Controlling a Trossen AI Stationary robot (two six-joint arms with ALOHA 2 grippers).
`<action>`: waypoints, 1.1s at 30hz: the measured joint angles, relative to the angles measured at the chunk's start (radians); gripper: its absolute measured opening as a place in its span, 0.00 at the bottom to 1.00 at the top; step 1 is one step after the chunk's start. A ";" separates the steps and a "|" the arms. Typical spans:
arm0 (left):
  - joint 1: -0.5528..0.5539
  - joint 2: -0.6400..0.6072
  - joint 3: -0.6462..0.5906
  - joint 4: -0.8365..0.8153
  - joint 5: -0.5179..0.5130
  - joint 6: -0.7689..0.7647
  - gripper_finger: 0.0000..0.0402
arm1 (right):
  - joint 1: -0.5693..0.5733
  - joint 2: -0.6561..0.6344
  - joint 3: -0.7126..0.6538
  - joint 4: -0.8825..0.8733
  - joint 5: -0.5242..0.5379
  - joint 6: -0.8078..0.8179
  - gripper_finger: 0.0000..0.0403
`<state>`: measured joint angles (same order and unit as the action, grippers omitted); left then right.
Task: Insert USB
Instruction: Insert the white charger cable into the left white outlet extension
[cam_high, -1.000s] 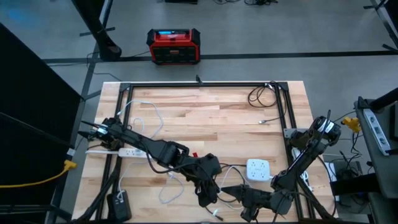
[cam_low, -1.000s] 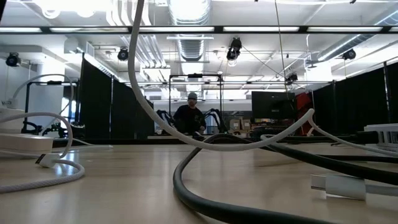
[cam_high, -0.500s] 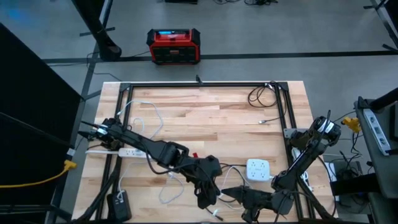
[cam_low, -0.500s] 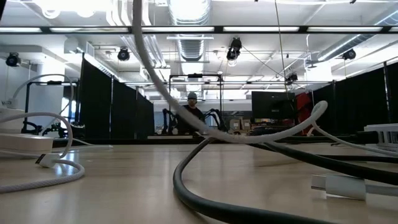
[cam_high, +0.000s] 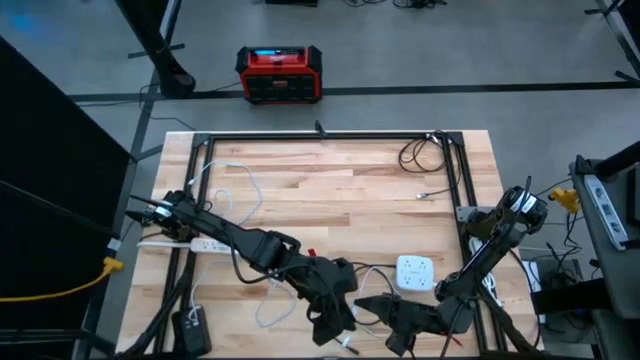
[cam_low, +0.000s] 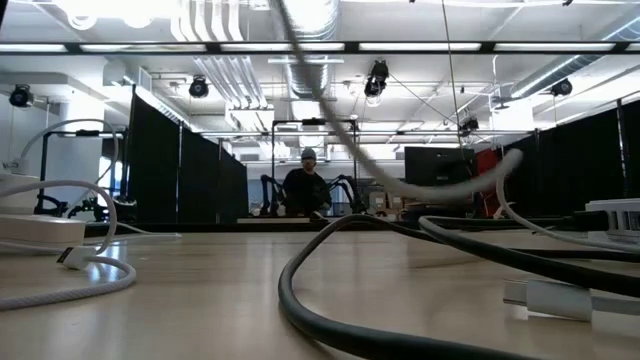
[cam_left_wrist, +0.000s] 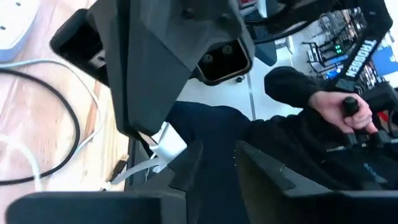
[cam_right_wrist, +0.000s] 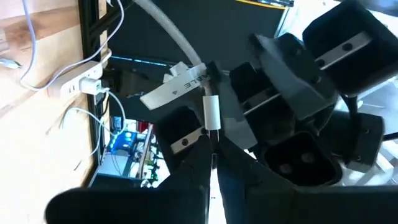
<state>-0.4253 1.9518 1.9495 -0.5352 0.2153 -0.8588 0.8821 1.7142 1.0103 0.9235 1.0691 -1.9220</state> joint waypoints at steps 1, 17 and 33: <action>0.000 -0.002 0.000 -0.007 0.000 -0.009 0.24 | 0.001 0.000 0.000 -0.003 0.007 0.000 0.00; -0.009 -0.030 -0.002 -0.137 -0.129 -0.103 0.38 | 0.023 0.001 -0.001 -0.062 0.045 0.010 0.01; -0.013 -0.023 -0.002 -0.092 -0.225 -0.120 0.57 | 0.012 0.002 -0.001 -0.045 0.023 0.010 0.00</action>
<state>-0.4387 1.9285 1.9480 -0.6272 -0.0101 -0.9784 0.8940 1.7164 1.0096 0.8788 1.0917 -1.9118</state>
